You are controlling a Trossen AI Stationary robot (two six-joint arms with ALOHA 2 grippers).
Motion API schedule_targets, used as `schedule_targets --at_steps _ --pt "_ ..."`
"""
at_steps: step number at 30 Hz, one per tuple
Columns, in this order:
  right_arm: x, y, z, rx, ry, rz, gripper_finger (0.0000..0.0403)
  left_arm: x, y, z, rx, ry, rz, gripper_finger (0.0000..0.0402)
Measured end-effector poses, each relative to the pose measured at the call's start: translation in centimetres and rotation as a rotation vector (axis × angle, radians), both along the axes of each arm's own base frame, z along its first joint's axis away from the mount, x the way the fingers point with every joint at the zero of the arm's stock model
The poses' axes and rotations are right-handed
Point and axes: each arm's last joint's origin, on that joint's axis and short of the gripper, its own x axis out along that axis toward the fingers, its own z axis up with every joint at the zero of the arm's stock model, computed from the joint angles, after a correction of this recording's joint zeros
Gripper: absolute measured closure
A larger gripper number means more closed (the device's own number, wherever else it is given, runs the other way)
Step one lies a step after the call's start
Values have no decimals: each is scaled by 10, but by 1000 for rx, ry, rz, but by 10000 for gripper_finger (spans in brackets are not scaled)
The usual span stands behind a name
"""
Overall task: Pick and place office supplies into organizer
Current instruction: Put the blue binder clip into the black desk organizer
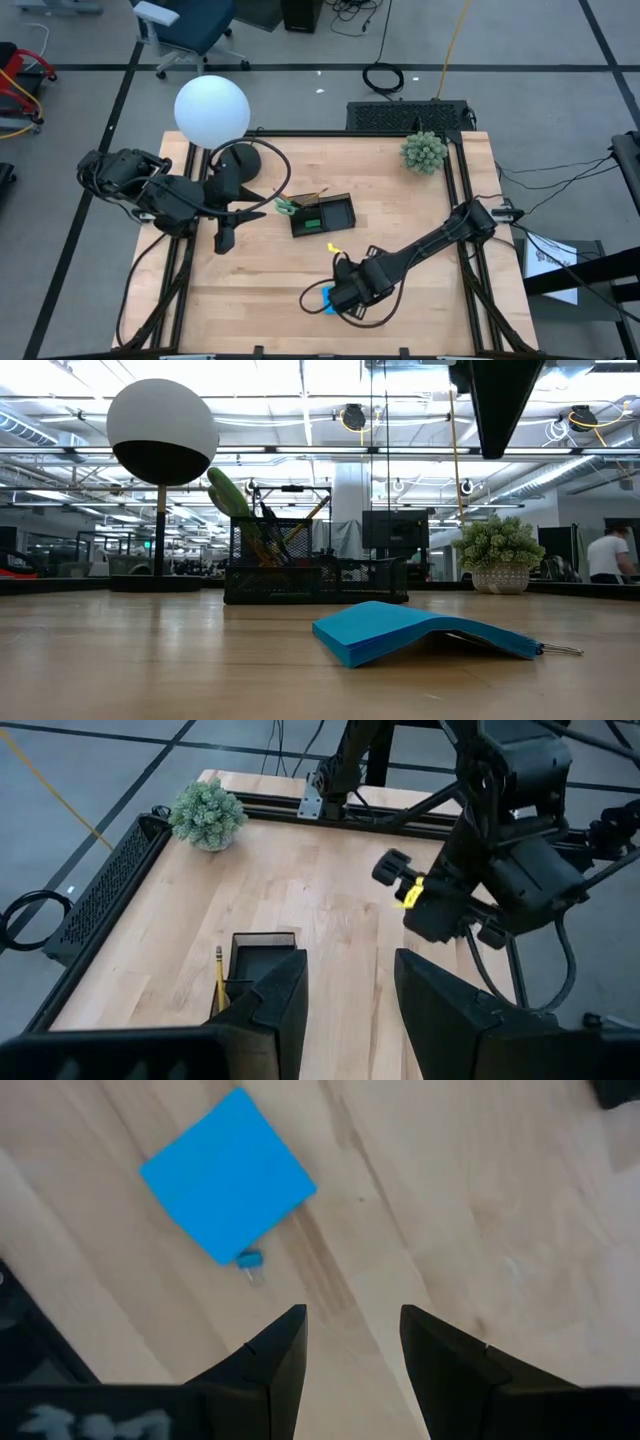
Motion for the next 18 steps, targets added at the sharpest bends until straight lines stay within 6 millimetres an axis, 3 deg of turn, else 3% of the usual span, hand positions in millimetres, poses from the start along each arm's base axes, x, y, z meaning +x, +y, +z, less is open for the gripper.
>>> schedule_targets --at_steps 13,18 --pt "7 19 1 55 -144 162 252 0 0 0 0 0 0 256" --pt "9 21 -13 69 -161 166 252 0 0 0 0 0 0 256"
